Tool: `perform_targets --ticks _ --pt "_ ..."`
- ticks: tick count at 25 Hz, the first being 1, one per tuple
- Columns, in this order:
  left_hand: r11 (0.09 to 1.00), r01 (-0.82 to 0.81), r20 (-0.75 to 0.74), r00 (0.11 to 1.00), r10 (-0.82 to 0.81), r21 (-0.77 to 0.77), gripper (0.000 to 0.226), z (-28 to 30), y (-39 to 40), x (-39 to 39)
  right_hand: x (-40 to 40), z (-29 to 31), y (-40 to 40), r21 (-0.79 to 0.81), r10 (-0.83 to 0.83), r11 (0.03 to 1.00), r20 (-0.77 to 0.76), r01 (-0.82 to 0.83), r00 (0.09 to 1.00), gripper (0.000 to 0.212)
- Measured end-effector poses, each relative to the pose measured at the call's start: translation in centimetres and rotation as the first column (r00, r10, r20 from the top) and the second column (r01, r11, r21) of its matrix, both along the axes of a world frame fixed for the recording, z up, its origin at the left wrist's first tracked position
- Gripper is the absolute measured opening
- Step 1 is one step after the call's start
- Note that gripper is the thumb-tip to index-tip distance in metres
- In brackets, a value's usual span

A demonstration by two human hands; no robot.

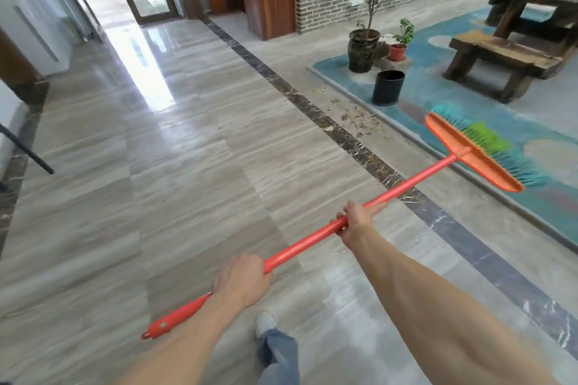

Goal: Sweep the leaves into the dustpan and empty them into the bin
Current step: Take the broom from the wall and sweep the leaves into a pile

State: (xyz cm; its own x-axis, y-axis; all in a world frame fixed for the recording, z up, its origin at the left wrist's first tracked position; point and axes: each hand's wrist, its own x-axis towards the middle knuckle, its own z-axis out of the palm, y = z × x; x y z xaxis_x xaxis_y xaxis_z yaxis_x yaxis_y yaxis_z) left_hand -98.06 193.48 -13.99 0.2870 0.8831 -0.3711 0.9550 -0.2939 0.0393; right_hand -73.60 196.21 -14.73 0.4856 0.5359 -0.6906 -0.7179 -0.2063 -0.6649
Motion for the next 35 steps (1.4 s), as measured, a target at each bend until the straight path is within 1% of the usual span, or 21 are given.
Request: perform_targets --ticks 1,2,3,5,6,8,10,12,15,18,21,23,27,29,31,33,35 --pt "1.0 0.002 -0.001 1.0 -0.002 -0.008 0.037 -0.4 1.9 0.2 0.4 -1.2 2.3 -0.021 -0.045 0.999 -0.014 0.045 0.999 0.045" --pt "1.0 0.002 -0.001 1.0 -0.002 -0.009 0.039 -0.8 4.5 0.3 0.7 -2.0 5.0 -0.04 -0.068 0.997 -0.057 0.066 0.996 0.026" --pt "1.0 0.001 0.0 1.0 -0.001 -0.018 0.041 -1.1 7.1 0.3 1.1 -2.9 7.4 -0.049 -0.076 0.996 -0.099 0.071 0.992 0.021" --pt "0.997 -0.015 0.019 1.0 0.016 -0.073 0.046 -1.3 12.9 0.5 1.7 -3.2 12.8 -0.08 -0.085 0.994 -0.11 0.076 0.99 0.033" --pt "0.994 -0.029 0.033 0.999 0.032 -0.102 0.047 -1.2 16.3 0.8 1.8 -3.0 15.9 -0.1 -0.109 0.99 -0.087 0.1 0.99 0.034" --pt "0.987 -0.058 0.065 0.995 0.069 -0.151 0.047 -0.9 21.6 1.3 2.1 -2.6 20.9 -0.13 -0.119 0.985 -0.028 0.115 0.992 0.032" --pt "0.984 -0.082 0.092 0.991 0.098 -0.159 0.046 -1.0 27.2 1.8 2.5 -2.4 26.6 -0.137 -0.116 0.984 -0.001 0.115 0.993 0.026" --pt "0.986 -0.062 0.096 0.992 0.078 -0.153 0.045 -1.3 31.1 2.5 3.4 -2.3 30.6 -0.138 -0.119 0.983 0.005 0.119 0.993 0.018" --pt "0.99 -0.016 0.087 0.996 0.028 -0.139 0.04 -2.1 37.2 4.7 5.8 -2.7 36.2 -0.147 -0.125 0.981 0.004 0.124 0.992 0.014" --pt "0.991 0.027 0.08 0.997 -0.017 -0.131 0.035 -3.0 43.9 8.2 9.0 -4.2 42.2 -0.199 -0.147 0.97 -0.003 0.143 0.989 0.017" --pt "0.989 0.065 0.067 0.996 -0.057 -0.131 0.038 -4.1 51.9 13.5 14.5 -6.0 49.1 -0.242 -0.149 0.96 -0.015 0.141 0.989 0.027" --pt "0.988 0.093 0.046 0.995 -0.088 -0.123 0.04 -4.0 56.3 16.9 17.9 -6.8 53.2 -0.279 -0.188 0.944 -0.012 0.178 0.982 0.03" --pt "0.982 0.11 0.041 0.994 -0.105 -0.155 0.039 -3.5 64.7 24.0 25.4 -6.5 61.6 -0.291 -0.167 0.944 -0.021 0.154 0.986 0.031" --pt "0.978 0.124 0.038 0.992 -0.119 -0.166 0.038 -3.0 68.6 27.1 28.5 -6.7 65.7 -0.334 -0.16 0.933 -0.04 0.137 0.986 0.032" --pt "0.976 0.108 0.035 0.994 -0.103 -0.187 0.038 -3.4 72.1 29.2 30.7 -7.0 69.4 -0.329 -0.147 0.937 -0.063 0.119 0.987 0.034" --pt "0.972 0.09 0.035 0.996 -0.085 -0.215 0.039 -4.2 76.5 30.8 32.4 -7.6 73.4 -0.309 -0.168 0.94 -0.059 0.143 0.984 0.036" --pt "0.966 0.096 0.029 0.995 -0.092 -0.239 0.036 -5.3 81.4 32.3 33.9 -8.6 77.9 -0.343 -0.172 0.929 -0.062 0.141 0.983 0.04"
